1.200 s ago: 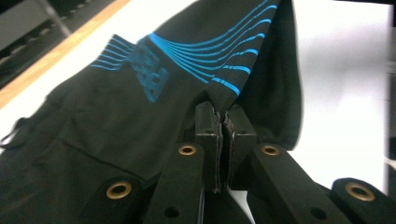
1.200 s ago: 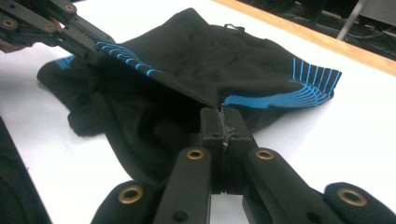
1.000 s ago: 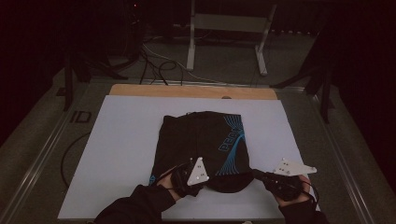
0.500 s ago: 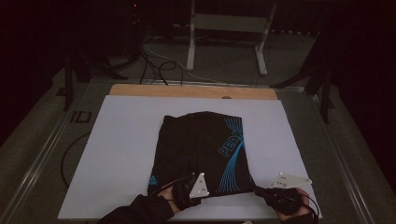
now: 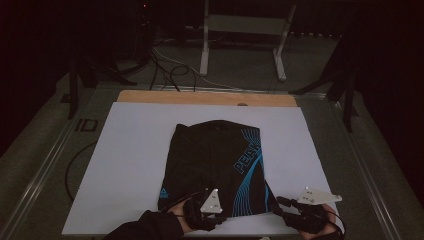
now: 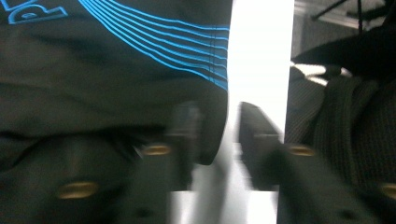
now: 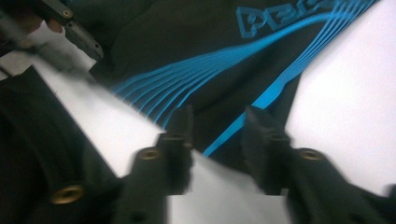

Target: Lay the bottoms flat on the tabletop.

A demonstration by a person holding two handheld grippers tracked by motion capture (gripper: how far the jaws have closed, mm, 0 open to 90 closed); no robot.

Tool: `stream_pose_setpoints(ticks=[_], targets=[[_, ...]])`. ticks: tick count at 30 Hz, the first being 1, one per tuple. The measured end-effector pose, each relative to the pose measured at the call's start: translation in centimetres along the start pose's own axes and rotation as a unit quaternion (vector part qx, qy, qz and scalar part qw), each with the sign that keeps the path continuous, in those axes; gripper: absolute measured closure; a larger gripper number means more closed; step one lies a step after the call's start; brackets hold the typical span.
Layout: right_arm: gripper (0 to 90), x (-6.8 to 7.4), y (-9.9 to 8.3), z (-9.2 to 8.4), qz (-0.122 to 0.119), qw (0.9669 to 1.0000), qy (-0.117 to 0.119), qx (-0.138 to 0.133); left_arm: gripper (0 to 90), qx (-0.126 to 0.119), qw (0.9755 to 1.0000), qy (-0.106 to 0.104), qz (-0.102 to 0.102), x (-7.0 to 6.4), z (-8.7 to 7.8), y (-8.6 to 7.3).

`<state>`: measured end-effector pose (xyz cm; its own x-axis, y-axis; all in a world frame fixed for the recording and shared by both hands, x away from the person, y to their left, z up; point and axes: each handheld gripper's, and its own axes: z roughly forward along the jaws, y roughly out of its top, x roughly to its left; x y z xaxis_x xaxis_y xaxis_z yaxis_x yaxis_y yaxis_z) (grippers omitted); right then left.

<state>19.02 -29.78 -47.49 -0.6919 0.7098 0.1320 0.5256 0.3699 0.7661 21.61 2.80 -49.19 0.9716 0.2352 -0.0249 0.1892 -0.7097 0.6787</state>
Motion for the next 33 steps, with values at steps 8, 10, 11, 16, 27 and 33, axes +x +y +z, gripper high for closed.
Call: stream_pose_setpoints(ticks=[8, 10, 11, 16, 27, 33], targets=[[14.4, 0.1, 1.7, 1.1, -0.018, 0.9989, 0.002, -0.044, 10.7, -0.026, 0.9986, -0.023, -0.039, 1.7, -1.8, -0.1], [13.7, -0.2, 2.1, 1.4, -0.014, 0.9988, 0.013, -0.046, 4.3, -0.035, 0.9983, -0.019, -0.043, 2.1, -2.2, -0.2], [13.5, -0.3, 2.3, 1.7, -0.016, 0.9987, 0.013, -0.047, 2.9, -0.042, 0.998, -0.017, -0.045, 2.3, -2.5, -0.2], [13.5, -1.1, 3.1, 2.7, -0.016, 0.9985, 0.023, -0.048, 0.4, -0.062, 0.9964, -0.01, -0.058, 3.4, -3.6, -0.6], [13.8, -2.6, 4.8, 4.2, -0.02, 0.9972, 0.022, -0.068, 0.5, -0.09, 0.9902, 0.054, -0.092, 7.0, -6.4, -2.3], [13.8, -3.8, 5.7, 5.5, -0.027, 0.9971, 0.019, -0.068, 0.6, -0.089, 0.9864, 0.078, -0.114, 9.3, -7.1, -3.4]])
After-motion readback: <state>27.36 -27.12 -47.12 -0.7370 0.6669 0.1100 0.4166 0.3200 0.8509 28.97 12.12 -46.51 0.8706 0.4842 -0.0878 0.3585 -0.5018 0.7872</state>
